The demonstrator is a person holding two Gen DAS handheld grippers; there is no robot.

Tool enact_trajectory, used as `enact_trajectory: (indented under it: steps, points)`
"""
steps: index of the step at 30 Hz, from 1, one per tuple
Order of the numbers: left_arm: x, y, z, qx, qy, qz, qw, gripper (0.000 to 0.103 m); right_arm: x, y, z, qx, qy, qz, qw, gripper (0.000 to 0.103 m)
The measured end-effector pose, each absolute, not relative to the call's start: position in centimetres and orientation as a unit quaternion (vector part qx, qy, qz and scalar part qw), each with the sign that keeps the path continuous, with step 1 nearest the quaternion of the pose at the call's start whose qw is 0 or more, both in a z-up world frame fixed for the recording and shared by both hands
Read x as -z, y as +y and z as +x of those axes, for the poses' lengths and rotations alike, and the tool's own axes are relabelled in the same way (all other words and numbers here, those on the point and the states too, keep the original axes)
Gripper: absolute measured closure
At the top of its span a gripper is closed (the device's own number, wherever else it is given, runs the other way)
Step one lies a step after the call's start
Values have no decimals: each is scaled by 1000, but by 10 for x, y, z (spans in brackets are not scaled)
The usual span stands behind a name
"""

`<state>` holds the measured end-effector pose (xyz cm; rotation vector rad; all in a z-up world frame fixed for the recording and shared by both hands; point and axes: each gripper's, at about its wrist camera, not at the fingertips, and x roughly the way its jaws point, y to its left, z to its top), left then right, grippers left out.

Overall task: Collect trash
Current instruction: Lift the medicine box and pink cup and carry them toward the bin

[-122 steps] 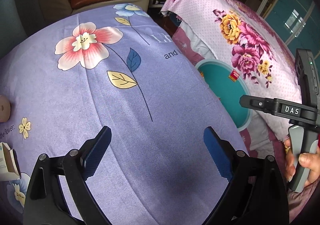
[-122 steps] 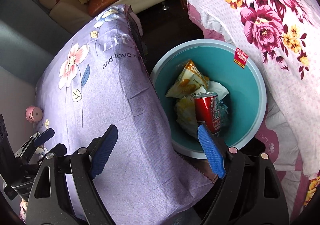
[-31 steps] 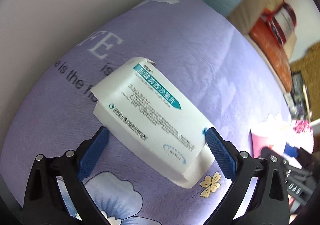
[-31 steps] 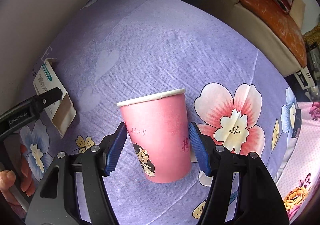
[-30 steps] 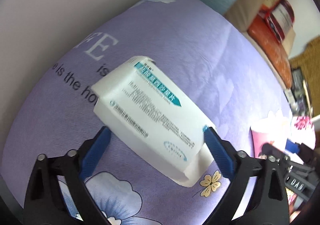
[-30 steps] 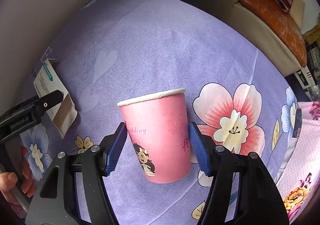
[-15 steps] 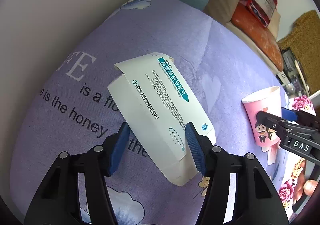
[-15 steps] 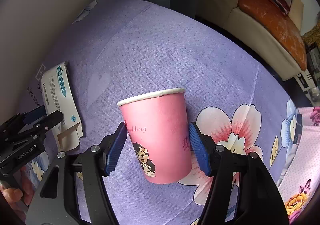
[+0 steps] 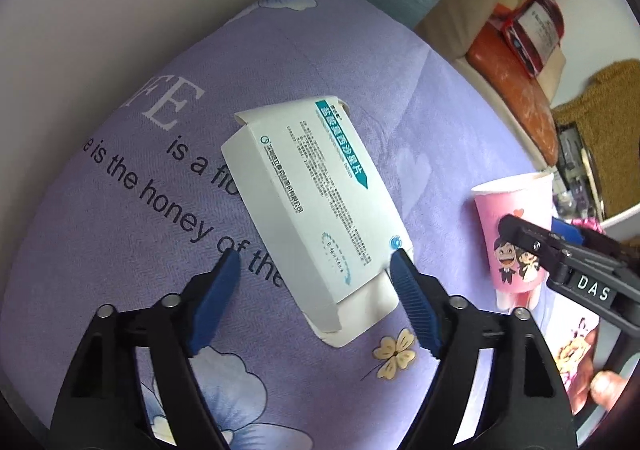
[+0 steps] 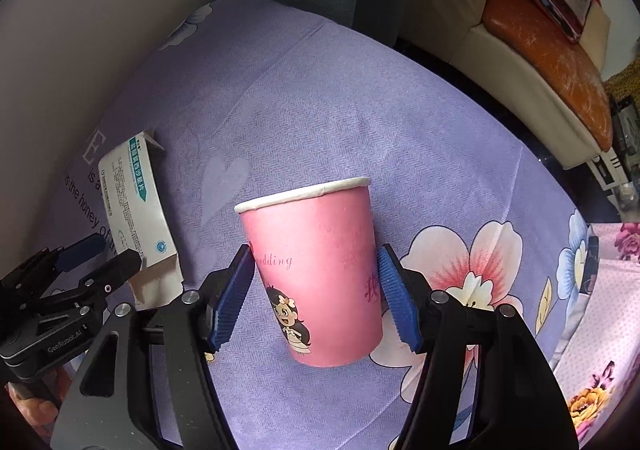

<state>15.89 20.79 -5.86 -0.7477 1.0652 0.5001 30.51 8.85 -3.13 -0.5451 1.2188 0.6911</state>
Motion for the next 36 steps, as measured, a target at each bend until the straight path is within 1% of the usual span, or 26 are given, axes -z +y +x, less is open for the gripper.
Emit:
enact_trajectory:
  steps: [2, 11, 18, 22, 26, 29, 36]
  points:
    - [54, 206, 164, -254, 477, -356, 762, 14, 30, 86, 312, -304, 557, -248, 732, 42]
    - [46, 209, 190, -344, 455, -353, 742, 14, 32, 94, 347, -300, 576, -238, 722, 42]
    - [64, 218, 197, -353, 474, -355, 724, 14, 40, 124, 348, -326, 573, -231, 715, 42]
    - [66, 218, 199, -338, 476, -337, 739, 14, 44, 128, 344, -329, 574, -234, 712, 42]
    - [63, 216, 196, -318, 474, -321, 755, 27, 45, 126, 341, -325, 576, -233, 713, 42]
    - [61, 216, 189, -304, 475, -320, 761, 33, 42, 123, 335, -323, 576, -229, 715, 42]
    - [60, 200, 167, -263, 489, -311, 771, 35, 29, 94, 311, -319, 574, -198, 728, 42]
